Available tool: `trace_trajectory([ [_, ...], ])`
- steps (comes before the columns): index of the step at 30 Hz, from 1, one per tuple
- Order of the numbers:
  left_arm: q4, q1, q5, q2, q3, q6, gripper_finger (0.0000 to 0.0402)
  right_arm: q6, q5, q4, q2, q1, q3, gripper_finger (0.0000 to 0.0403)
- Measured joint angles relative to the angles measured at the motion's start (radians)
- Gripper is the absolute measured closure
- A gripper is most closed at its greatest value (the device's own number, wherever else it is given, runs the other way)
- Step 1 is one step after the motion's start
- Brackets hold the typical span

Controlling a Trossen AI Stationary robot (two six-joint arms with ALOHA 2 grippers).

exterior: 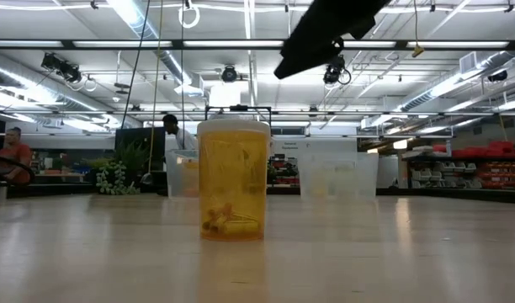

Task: Pick and place medicine bottles into bin by pill shape (circle, oval)
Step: Put the big orange pill bottle in the left transparent bin

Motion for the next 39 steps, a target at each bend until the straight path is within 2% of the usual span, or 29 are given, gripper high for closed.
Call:
trace_trajectory([
  [6, -0.001, 0.000, 0.000, 0.000, 0.000, 0.000, 0.0364, 0.001, 0.004, 0.044, 0.020, 0.024, 0.000, 0.0107],
  [33, -0.001, 0.000, 0.000, 0.000, 0.000, 0.000, 0.0378, 0.041, 0.058, 0.131, 0.027, 0.098, 0.000, 0.0107],
  [39, -0.001, 0.000, 0.000, 0.000, 0.000, 0.000, 0.0378, 0.035, 0.069, 0.162, 0.087, 0.110, 0.018, 0.0107],
])
